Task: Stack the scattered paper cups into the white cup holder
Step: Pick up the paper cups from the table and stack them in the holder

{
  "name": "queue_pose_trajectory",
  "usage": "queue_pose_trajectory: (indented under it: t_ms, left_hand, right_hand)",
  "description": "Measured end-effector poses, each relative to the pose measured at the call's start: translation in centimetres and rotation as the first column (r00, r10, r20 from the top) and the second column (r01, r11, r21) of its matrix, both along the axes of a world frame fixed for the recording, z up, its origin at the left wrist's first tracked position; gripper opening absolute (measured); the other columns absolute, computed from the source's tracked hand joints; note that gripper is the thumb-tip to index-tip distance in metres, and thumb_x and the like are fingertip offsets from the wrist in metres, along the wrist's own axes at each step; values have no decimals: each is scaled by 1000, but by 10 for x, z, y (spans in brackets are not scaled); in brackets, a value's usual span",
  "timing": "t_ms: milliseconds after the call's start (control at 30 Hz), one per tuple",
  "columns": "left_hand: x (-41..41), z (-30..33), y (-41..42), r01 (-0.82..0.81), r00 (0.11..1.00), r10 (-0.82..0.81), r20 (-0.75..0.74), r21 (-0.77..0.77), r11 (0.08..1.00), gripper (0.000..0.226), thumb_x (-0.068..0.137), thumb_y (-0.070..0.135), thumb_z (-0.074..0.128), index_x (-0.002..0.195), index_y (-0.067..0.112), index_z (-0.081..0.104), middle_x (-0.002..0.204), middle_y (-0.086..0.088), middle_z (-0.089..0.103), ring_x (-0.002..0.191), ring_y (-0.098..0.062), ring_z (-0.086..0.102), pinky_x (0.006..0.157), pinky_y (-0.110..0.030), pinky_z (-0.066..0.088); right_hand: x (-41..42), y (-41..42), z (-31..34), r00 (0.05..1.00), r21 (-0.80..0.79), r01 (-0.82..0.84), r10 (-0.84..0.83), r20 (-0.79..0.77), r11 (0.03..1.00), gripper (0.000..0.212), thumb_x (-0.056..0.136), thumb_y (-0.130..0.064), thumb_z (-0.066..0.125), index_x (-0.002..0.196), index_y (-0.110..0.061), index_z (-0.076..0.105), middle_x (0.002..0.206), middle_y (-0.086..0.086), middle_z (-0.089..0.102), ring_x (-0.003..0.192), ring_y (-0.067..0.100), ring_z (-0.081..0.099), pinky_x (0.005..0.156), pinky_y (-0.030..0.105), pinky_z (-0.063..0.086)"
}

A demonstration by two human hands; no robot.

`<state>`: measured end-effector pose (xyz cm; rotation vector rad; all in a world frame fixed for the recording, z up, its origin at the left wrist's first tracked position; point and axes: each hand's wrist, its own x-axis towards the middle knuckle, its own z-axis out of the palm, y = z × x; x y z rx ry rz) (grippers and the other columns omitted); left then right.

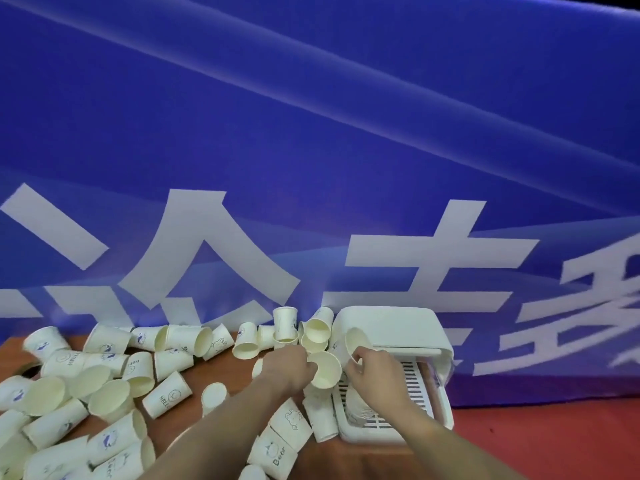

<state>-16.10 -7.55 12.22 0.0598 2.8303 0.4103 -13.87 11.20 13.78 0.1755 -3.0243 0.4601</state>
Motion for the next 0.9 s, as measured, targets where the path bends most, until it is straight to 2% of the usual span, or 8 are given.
queue_pose_trajectory:
  t_ms: [200,300,367,467,533,667,800,900]
  left_hand:
    - [2,12,33,33,999,-31,-29,88,996,34,90,42,46,63,21,44,70,0,53,70,-21,52,58,-29,36]
    - [5,9,52,54,998,-49,-39,130,990,35,88,43,46,62,20,47,66,0,52,67,-22,53,60,-31,40]
    - [6,7,64,62,997,-55,-54,138,989,35,87,43,45,62,19,49,67,-2,55,68,-24,56,60,-31,42]
    - [5,8,82,77,994,-65,-87,132,988,33,90,40,42,72,16,54,76,-6,61,74,-25,60,63,-32,46]
    - [5,6,92,77,993,-66,-98,110,991,31,92,38,41,75,16,55,78,-6,61,75,-25,60,63,-32,45]
    - [4,-6,103,55,996,-51,-72,61,997,28,92,36,39,82,17,55,88,-7,65,81,-26,63,65,-32,46]
    - [2,-23,108,41,999,-42,-31,-27,999,33,95,34,36,100,13,61,103,-9,66,92,-26,63,69,-32,45]
    - [0,-35,108,29,1000,-28,14,-66,997,36,98,36,35,108,14,62,111,-6,65,99,-23,62,77,-32,48]
  right_hand:
    - [18,44,13,995,-88,79,-84,-55,993,27,83,-37,54,69,-14,49,51,3,42,56,22,46,48,29,27]
    - [25,65,10,995,-98,93,-97,-37,991,29,80,-40,49,64,-17,42,50,2,46,56,22,51,55,34,39]
    - [26,78,4,996,-98,81,-83,-15,992,30,77,-45,43,62,-18,40,47,-1,44,54,18,49,54,35,38]
    - [27,97,-4,997,-49,80,-79,16,996,29,79,-45,44,63,-20,40,50,-3,42,62,18,48,53,32,28]
    - [27,107,-10,996,-36,92,-91,26,995,30,79,-45,43,61,-22,35,57,-3,44,69,22,49,58,31,32]
    - [30,124,-15,992,-23,107,-105,71,994,29,82,-41,44,64,-20,35,53,1,41,52,17,39,53,32,36]
    - [32,136,-24,987,-20,119,-116,110,993,27,84,-40,45,68,-18,40,52,3,41,53,19,41,56,32,36]
    - [34,142,-33,985,-21,108,-104,137,994,31,85,-40,45,64,-20,34,51,4,39,55,20,41,50,25,28]
